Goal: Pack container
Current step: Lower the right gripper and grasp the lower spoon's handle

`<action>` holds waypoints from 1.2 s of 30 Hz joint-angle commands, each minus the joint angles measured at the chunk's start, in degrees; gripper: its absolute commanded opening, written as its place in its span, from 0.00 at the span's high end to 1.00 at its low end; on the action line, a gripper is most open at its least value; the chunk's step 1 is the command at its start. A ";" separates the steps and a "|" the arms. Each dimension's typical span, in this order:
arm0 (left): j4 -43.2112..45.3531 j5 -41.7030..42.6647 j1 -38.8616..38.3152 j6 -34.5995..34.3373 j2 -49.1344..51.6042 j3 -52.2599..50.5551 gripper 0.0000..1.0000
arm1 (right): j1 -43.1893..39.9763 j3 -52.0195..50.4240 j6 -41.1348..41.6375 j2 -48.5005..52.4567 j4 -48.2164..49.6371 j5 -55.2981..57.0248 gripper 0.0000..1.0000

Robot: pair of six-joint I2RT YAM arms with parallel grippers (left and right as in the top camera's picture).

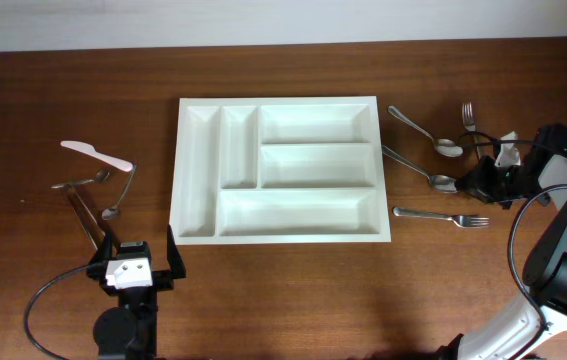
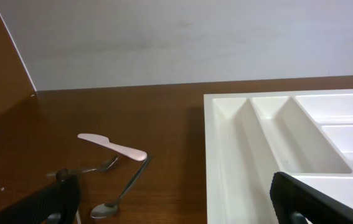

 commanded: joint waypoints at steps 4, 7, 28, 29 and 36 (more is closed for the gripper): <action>0.13 -0.20 -0.28 1.11 -0.28 -0.37 0.01 | 0.48 -0.57 1.16 0.35 2.62 -3.17 0.90; 0.13 -0.20 -0.28 1.11 -0.28 -0.37 0.01 | 0.85 -0.57 1.38 0.35 3.54 -3.61 0.89; 0.13 -0.22 -0.28 1.11 -0.28 -0.37 0.01 | -1.16 -5.99 6.62 0.35 10.16 -9.62 0.53; 0.13 -0.20 -0.28 1.11 -0.28 -0.37 0.01 | -1.16 -6.32 6.75 0.35 10.73 -9.92 0.53; 0.13 -0.22 -0.28 1.11 -0.28 -0.37 0.01 | -1.16 -7.30 6.80 0.35 12.37 -12.61 0.63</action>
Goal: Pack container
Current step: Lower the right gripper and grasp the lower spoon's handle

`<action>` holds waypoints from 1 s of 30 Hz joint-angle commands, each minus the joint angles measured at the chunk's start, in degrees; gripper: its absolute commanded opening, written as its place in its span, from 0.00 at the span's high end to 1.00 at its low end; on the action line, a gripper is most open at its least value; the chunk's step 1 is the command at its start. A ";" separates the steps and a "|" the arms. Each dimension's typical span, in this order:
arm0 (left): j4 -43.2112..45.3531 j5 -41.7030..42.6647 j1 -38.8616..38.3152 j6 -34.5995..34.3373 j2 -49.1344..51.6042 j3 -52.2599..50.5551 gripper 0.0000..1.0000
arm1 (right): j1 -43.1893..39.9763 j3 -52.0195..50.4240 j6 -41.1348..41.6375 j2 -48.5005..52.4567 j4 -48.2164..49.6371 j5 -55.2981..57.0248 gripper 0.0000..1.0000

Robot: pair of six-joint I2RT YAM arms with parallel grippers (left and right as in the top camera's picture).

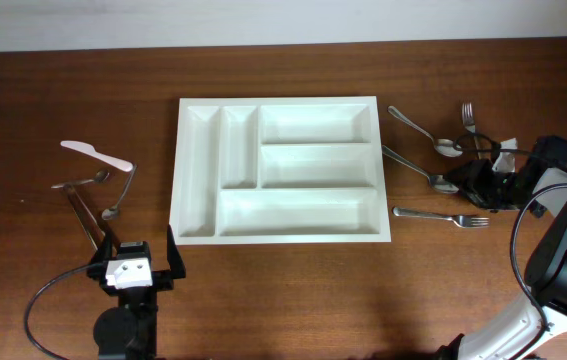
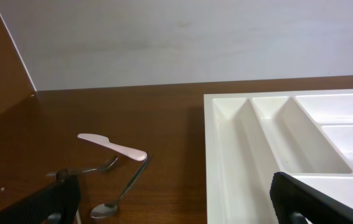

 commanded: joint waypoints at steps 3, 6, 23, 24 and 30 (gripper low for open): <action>0.13 -0.20 -0.28 1.11 -0.28 -0.37 0.01 | -0.02 -0.55 0.50 0.35 0.59 -2.80 0.67; 0.13 -0.22 -0.28 1.11 -0.28 -0.37 0.01 | -0.02 -0.55 0.68 0.35 0.83 -2.78 0.81; 0.13 -0.20 -0.28 1.11 -0.28 -0.37 0.01 | -0.02 -0.55 1.33 0.35 1.46 -2.10 0.96; 0.13 -0.22 -0.28 1.11 -0.28 -0.37 0.01 | -0.02 -0.55 1.33 0.35 1.49 -2.10 0.96; 0.13 -0.22 -0.28 1.09 -0.28 -0.37 0.01 | -0.09 -0.52 1.36 0.35 2.14 -2.14 0.96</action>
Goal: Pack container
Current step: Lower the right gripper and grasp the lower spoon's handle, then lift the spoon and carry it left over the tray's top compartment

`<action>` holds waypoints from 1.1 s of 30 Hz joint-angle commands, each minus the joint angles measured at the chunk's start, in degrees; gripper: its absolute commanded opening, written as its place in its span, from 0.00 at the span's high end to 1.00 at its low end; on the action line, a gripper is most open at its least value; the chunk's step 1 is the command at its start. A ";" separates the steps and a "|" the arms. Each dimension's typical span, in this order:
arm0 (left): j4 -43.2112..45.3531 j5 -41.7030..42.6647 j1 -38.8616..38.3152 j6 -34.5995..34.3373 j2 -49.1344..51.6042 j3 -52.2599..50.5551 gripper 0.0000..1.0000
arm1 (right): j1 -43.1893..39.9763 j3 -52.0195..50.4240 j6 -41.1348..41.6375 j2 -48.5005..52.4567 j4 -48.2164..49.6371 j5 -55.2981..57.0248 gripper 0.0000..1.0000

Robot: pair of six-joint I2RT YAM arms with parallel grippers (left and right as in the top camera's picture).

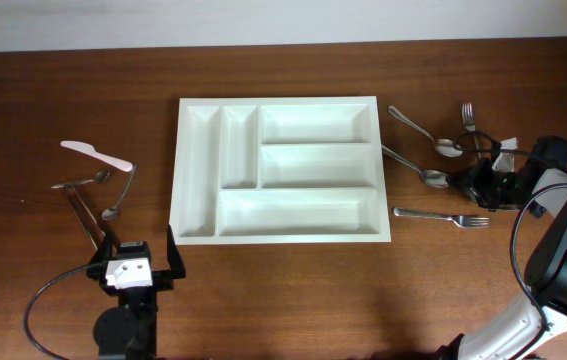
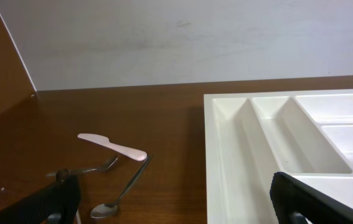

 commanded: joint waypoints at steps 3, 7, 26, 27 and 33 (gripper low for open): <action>0.13 -0.20 -0.28 1.11 -0.28 -0.37 0.01 | -0.20 -0.22 0.28 0.35 0.98 -0.74 0.96; 0.13 -0.20 -0.28 1.11 -0.28 -0.37 0.01 | -0.46 0.04 0.26 0.33 0.92 -0.50 0.96; 0.13 -0.20 -0.28 1.11 -0.28 -0.37 0.01 | -5.31 8.17 -3.13 0.17 -6.91 -2.34 0.96; 0.13 -0.22 -0.28 1.11 -0.28 -0.37 0.01 | -5.25 8.81 -3.30 0.15 -7.48 -2.34 0.96; 0.13 -0.20 -0.28 1.09 -0.28 -0.37 0.01 | -4.76 11.47 -4.35 -0.26 -10.84 -2.56 0.96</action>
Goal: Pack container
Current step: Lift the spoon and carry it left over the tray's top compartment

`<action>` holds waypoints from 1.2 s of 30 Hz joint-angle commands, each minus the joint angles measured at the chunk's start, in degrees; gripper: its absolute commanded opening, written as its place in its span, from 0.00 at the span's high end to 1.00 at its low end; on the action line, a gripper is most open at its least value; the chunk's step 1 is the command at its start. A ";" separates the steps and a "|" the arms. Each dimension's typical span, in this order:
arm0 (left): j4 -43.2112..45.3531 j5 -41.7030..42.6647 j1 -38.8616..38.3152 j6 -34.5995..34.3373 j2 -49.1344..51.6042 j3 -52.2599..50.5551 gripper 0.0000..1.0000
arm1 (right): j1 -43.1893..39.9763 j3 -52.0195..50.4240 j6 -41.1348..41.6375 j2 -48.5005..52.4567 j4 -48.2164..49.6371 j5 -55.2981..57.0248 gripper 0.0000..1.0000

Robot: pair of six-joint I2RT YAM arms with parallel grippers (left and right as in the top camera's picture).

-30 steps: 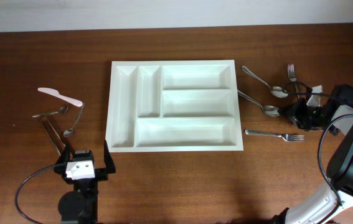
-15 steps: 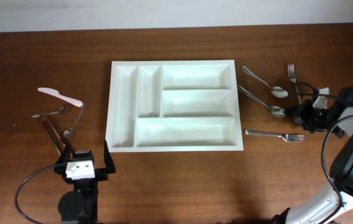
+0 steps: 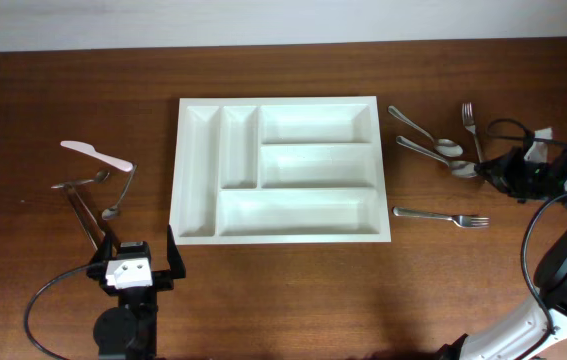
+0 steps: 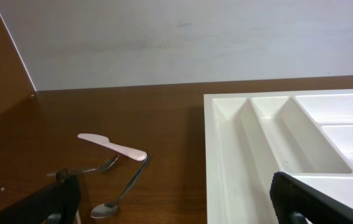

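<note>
The white cutlery tray [image 3: 278, 170] [image 4: 288, 130] lies mid-table with every compartment bare. To its right, my right gripper [image 3: 491, 172] is shut on the bowl end of a spoon [image 3: 433, 153], whose handle points toward the tray. A second spoon [image 3: 418, 127], a fork [image 3: 471, 124] and another fork [image 3: 443, 215] lie nearby. On the left are a pink knife [image 3: 93, 153] [image 4: 111, 147], a spoon [image 3: 119, 192] [image 4: 123, 190] and a fork [image 3: 81, 182]. My left gripper [image 3: 135, 252] [image 4: 176, 208] stands open near the front edge, beside the tray's front-left corner.
A thin metal utensil [image 3: 83, 215] lies just behind the left gripper's left finger. A cable [image 3: 508, 125] loops over the table by the right arm. The wall rises behind the table's far edge.
My right gripper has moved right and slightly back, and the spoon came with it, now lying farther from the tray. The left arm and left-side cutlery are unchanged.
My right gripper first sat right of a spoon lying near the tray's right edge. Then its tips were at the spoon's bowl, and stayed there a moment later. Now gripper and spoon are farther right. The left gripper stayed open and still throughout.
</note>
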 commanded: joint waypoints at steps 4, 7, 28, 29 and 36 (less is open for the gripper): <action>0.13 -0.20 -0.28 1.11 -0.28 -0.37 0.01 | 0.55 1.88 -1.51 -0.74 -2.14 -1.90 0.97; 0.13 -0.20 -0.28 1.11 -0.28 -0.37 0.01 | 0.70 2.08 -1.70 -1.31 -3.21 -1.90 0.96; 0.13 -0.20 -0.28 1.11 -0.28 -0.37 0.01 | 5.53 21.24 -5.97 -3.39 -17.33 -1.70 0.96; 0.13 -0.22 -0.28 1.11 -0.28 -0.37 0.01 | 5.95 21.59 -6.29 -3.39 -17.64 -1.70 0.96; 0.13 -0.22 -0.28 1.11 -0.28 -0.37 0.01 | 13.90 24.26 -8.81 -3.41 -20.37 -1.90 0.96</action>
